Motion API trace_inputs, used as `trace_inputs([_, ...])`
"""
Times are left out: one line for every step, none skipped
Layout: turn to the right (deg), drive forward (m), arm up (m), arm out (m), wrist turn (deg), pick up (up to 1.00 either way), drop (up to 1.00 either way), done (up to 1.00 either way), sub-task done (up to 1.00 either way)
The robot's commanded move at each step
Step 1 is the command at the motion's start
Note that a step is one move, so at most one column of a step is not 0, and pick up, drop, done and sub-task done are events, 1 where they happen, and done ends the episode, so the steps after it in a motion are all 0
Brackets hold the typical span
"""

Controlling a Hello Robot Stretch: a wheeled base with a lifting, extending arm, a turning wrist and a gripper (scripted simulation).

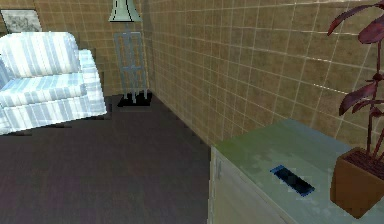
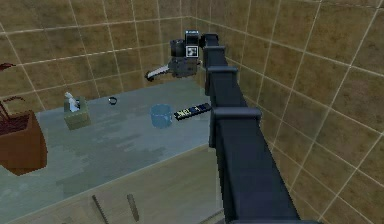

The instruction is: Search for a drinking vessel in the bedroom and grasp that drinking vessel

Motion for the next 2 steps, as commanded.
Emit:
trace_inputs([0.0,0.0,-0.2,0.0,0.0,0.0,0.0,0.0,0.0])
trace_inputs([0.0,0.0,0.0,0.0,0.0,1.0,0.0,0.0,0.0])
